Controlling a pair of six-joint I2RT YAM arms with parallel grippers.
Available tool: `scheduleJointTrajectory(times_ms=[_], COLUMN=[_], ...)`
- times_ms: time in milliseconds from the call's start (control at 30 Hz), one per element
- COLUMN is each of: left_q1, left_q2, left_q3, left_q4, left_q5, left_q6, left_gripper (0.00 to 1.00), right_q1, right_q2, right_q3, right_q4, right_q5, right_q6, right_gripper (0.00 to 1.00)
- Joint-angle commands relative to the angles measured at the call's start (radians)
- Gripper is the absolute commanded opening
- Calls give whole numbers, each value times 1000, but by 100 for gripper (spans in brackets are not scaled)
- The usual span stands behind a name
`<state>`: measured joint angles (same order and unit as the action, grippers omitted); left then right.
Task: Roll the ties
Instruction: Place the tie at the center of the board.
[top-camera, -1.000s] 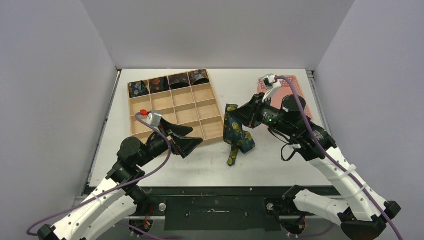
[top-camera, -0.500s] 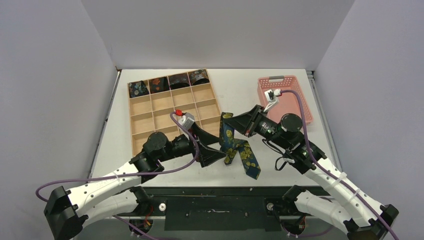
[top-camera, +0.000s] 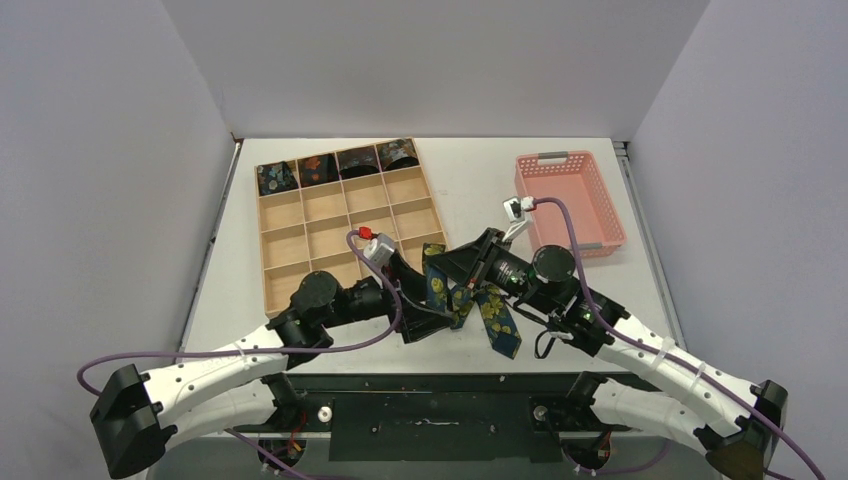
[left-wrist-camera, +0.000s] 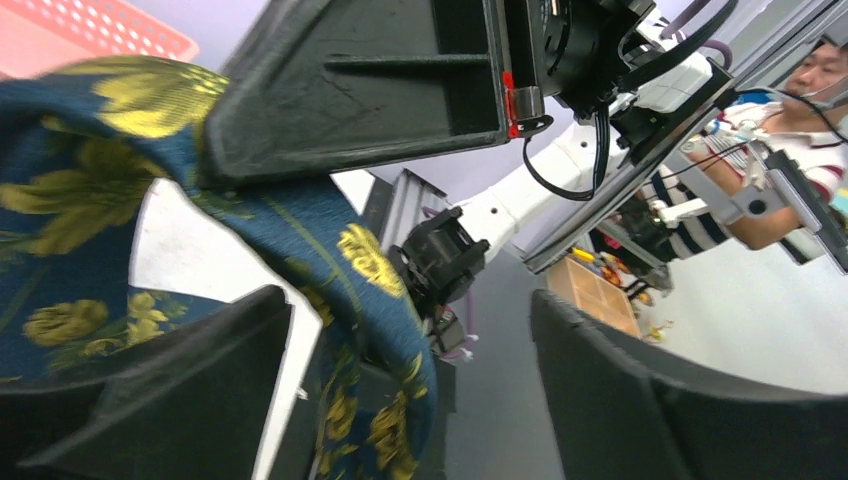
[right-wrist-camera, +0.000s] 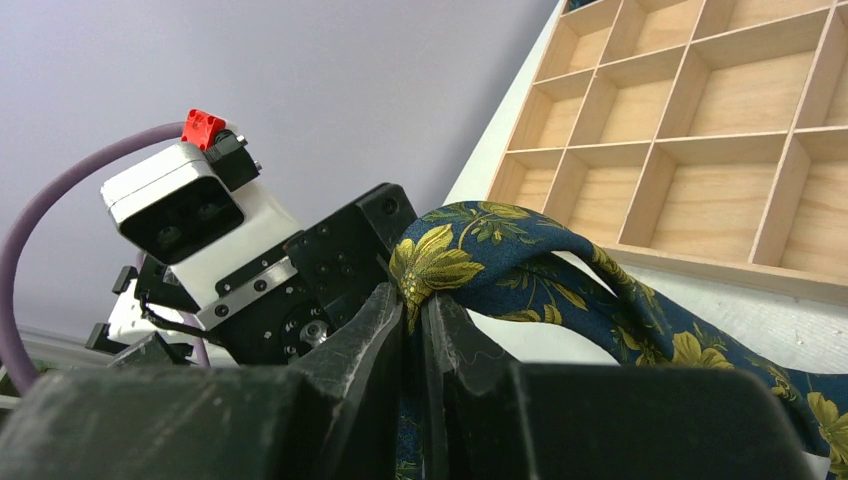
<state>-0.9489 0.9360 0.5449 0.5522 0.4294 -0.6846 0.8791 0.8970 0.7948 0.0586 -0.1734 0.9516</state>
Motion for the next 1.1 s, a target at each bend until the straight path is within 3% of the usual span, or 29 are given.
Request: scheduleJointTrajectory(times_ms=[0,100,133,267,367,467,700,867,1067], left_q1=[-26,-41,-42,-42,-41,-42,-41,-41,-42], left_q2=[15,-33,-61,-257,-453,-648,-927,-942,-872], left_q3=[27,5,-4,-67,-129,-193,-185,-158,-100], left_q4=[56,38,15,-107,-252,-418,-844,-1051,-1264], left_q5=[55,17,-8,-224,-486,-774,-1114,-1200,-1346], left_q6=[-5,5,10,2,-57,-166,-268,-337,-491], left_gripper=[55,17,2,0,0,0,0,0,0], right_q1=[14,14,14,14,14,14,16,43,233], right_q2=[45,94,110,93,19,-53,-125,-105,50], right_q3=[60,99,121,159,95,-23,-303,-417,-307], right_q4=[63,14,-25,-202,-292,-344,-371,-247,-251], right_q5=[89,101,103,205,338,422,463,405,596], right_q6=[2,-40,-72,-196,-254,-281,-178,-167,-202], right_gripper=[5,8,20,76,94,96,87,75,66])
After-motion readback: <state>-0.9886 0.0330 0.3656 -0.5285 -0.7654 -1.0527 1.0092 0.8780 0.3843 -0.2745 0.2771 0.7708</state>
